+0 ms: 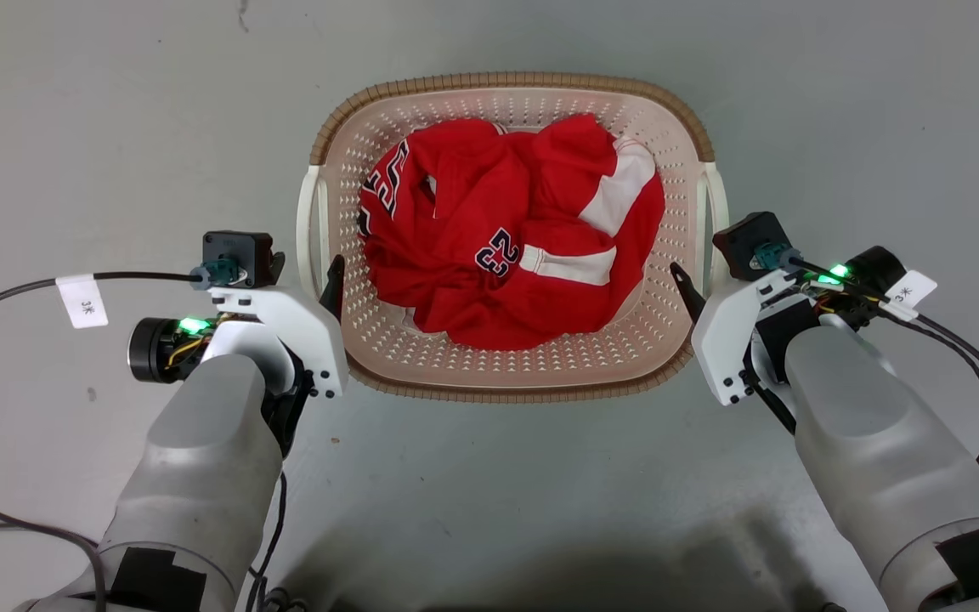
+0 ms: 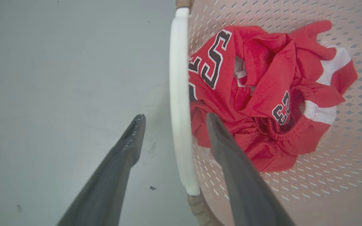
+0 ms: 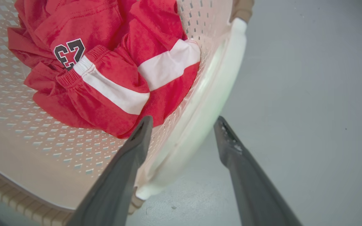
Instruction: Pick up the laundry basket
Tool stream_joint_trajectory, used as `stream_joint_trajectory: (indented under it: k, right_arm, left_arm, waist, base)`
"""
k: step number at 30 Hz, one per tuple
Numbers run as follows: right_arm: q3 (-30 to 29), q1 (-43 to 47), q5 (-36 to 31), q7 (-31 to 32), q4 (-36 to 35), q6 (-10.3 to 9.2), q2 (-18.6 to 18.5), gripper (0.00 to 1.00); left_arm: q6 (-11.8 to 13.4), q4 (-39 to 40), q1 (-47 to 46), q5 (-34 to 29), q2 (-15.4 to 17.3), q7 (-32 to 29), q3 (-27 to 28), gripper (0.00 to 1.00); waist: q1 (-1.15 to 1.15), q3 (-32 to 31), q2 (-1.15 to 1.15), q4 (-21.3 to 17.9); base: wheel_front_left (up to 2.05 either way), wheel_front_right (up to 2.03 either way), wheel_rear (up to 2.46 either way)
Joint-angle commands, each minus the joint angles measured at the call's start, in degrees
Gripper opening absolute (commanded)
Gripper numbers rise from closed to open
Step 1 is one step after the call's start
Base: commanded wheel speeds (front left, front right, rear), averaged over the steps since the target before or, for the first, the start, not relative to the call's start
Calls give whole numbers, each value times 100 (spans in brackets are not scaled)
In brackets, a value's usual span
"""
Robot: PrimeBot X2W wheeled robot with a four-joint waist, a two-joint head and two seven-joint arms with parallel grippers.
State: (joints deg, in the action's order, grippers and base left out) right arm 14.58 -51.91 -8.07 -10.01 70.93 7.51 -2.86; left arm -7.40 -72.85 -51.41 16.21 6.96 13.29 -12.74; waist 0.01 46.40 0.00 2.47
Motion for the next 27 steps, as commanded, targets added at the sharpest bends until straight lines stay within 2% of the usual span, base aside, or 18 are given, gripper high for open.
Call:
stream_joint_trajectory:
  k: [1,9,10,11,12,20,27]
  right_arm:
    - [-23,-106,-60,21,19,-4,-3,100]
    - [-241,-207,-166,86,67,-4,-3,100]
    - [-255,-208,-184,78,69,-4,-3,86]
    - [-283,-215,-194,46,66,-4,-3,29]
    - [-304,-218,-199,39,66,-4,-3,0]
    - [-287,-143,-190,60,106,-2,-24,0]
    - [-79,12,6,147,155,-2,-21,0]
  left_arm:
    - [-6,-13,-92,19,-3,12,-40,100]
    - [-6,-48,-197,203,-71,-44,-267,100]
    - [-7,-53,-201,192,-71,-54,-312,100]
    - [-6,-56,-219,182,-42,-30,-341,41]
    - [-6,-59,-219,226,-58,-28,-363,0]
    - [1,-65,-196,410,-77,-75,-590,0]
    - [0,-74,-49,580,-60,-104,-735,0]
  waist:
    - [-1,57,0,15]
    - [-1,240,0,58]
    - [-1,251,0,62]
    - [-1,262,0,66]
    - [-1,269,0,67]
    - [-1,213,0,81]
    - [-1,-107,0,81]
  base:
    - [0,0,0]
    - [0,0,0]
    - [0,0,0]
    - [0,0,0]
    - [0,0,0]
    - [0,0,0]
    - [0,0,0]
